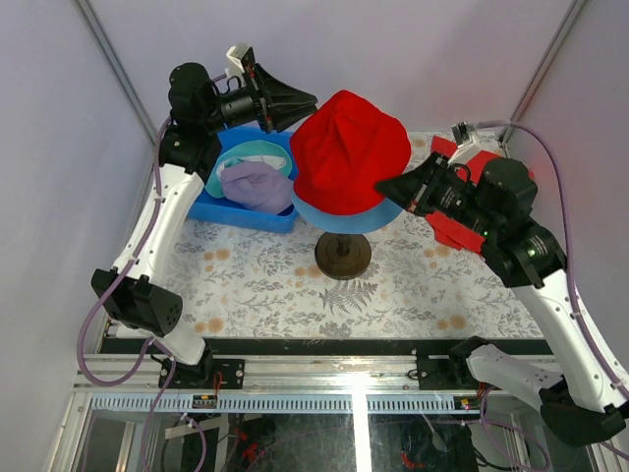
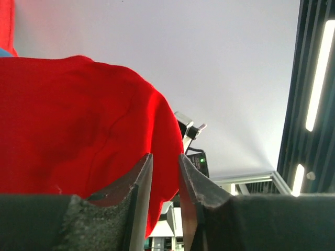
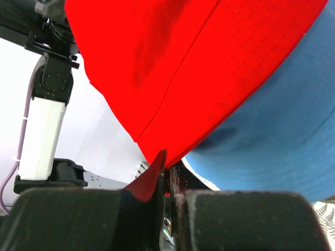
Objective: Stack the hats
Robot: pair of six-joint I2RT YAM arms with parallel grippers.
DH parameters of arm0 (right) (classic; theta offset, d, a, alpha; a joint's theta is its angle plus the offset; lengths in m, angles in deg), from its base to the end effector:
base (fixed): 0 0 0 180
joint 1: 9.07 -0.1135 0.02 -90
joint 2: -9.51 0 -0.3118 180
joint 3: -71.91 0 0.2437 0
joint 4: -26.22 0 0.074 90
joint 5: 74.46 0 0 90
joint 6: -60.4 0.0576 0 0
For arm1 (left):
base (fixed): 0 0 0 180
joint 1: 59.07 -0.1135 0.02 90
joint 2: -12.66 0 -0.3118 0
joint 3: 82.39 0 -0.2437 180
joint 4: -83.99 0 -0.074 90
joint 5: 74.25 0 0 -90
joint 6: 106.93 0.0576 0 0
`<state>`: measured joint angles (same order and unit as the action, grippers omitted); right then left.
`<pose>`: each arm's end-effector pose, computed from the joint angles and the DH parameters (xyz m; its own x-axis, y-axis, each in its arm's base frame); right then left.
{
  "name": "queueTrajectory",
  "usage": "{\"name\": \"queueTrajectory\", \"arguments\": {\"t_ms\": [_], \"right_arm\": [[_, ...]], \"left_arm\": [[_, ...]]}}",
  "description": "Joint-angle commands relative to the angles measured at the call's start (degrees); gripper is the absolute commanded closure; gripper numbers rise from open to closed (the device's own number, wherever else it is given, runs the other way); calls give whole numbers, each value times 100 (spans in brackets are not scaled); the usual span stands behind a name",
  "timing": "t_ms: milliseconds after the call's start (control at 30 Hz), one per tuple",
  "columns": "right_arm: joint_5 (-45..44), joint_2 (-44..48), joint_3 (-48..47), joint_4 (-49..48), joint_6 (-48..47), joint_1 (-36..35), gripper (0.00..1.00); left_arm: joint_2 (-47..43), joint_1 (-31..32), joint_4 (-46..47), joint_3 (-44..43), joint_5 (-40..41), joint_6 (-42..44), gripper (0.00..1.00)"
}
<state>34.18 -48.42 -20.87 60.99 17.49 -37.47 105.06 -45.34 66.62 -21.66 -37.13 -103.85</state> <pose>0.1522 0.1032 0.5172 -0.5352 0.4996 -0.6812 -0.4992 0.4635 0.7321 0.3366 -0.1295 0.5531 -0.8973 -0.4011 -0.1844 0.2088 -0.0176 -0.9778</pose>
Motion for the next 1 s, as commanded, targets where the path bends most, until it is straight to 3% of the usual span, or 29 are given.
{"name": "queueTrajectory", "arguments": {"t_ms": [0,233,467,633,967], "right_arm": [[-199,251,203,55,63,6,100],[-578,585,580,3,174,9,100],[-530,594,860,-768,613,9,100],[-582,586,1044,-811,723,15,100],[-584,468,1079,-876,821,11,100]], "left_arm": [[-94,-77,197,122,6,227,70],[-581,-577,514,904,-66,231,63],[-1702,-1085,661,2773,-94,326,55],[-2223,-1043,1063,3816,4,174,52],[-2548,-876,1067,4540,48,286,50]]}}
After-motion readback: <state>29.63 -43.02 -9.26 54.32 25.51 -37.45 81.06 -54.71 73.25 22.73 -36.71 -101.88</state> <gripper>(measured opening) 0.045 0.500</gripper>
